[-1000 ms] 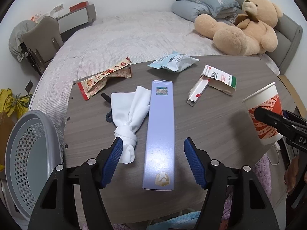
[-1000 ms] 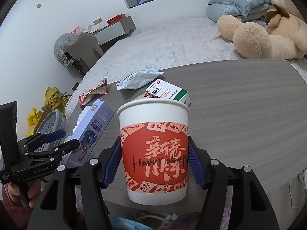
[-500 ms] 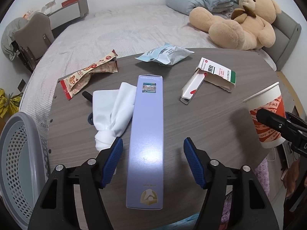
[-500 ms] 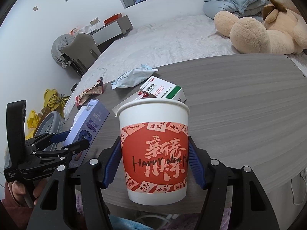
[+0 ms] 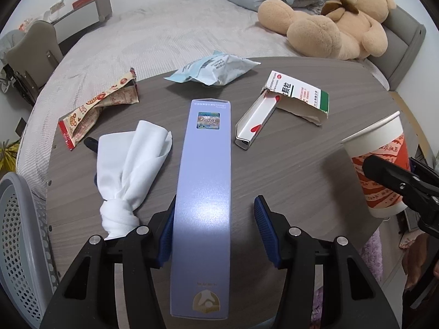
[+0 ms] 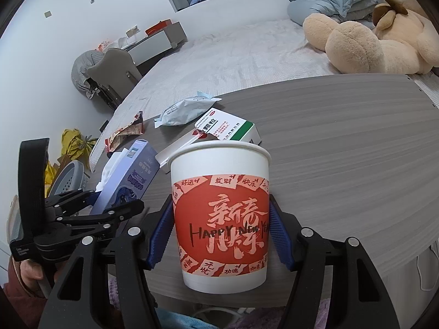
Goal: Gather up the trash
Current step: 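Lift the lavender box with the left gripper while the right gripper holds the cup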
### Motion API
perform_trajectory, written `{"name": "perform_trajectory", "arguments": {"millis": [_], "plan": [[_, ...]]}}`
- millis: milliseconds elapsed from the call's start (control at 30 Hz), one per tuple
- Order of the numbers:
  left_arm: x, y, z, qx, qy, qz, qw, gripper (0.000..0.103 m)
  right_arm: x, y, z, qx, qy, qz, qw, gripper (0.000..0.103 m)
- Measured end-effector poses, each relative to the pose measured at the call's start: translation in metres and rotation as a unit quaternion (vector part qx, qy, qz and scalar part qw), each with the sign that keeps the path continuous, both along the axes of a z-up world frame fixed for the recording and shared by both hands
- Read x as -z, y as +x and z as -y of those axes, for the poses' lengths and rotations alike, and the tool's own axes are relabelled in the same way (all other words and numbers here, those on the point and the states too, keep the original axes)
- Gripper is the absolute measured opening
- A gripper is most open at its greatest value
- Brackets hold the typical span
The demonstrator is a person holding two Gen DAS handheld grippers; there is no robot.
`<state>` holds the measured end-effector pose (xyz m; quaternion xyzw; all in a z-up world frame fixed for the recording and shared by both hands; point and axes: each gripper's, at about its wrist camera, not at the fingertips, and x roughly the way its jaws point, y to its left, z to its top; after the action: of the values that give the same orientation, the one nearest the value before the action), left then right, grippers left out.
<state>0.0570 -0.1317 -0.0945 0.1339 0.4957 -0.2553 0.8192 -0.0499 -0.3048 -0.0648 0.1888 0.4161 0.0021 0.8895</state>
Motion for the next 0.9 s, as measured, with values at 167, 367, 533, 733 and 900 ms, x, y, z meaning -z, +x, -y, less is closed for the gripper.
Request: {"name": "perform_trajectory", "arguments": {"millis": [167, 367, 533, 733, 900], "plan": [[0.003, 0.0, 0.0, 0.0, 0.001, -0.004, 1.0, 0.031, -0.002, -0.001, -0.001, 0.003, -0.002, 0.001, 1.0, 0.062], [0.0, -0.004, -0.005, -0.005, -0.004, -0.004, 1.0, 0.031, -0.008, -0.001, -0.003, 0.002, -0.003, 0.004, 1.0, 0.062], [-0.018, -0.007, -0.02, -0.023, -0.012, 0.019, 0.9995, 0.031, -0.017, 0.001, -0.009, -0.003, -0.008, 0.009, 1.0, 0.062], [-0.05, -0.007, -0.056, -0.059, -0.029, 0.061, 0.9959, 0.031, -0.037, 0.017, -0.036, -0.034, -0.019, 0.029, 0.999, 0.062], [-0.066, -0.002, -0.101, -0.106, -0.033, 0.088, 0.9899, 0.031, -0.051, 0.042, -0.076, -0.079, -0.024, 0.046, 0.996, 0.062]]}}
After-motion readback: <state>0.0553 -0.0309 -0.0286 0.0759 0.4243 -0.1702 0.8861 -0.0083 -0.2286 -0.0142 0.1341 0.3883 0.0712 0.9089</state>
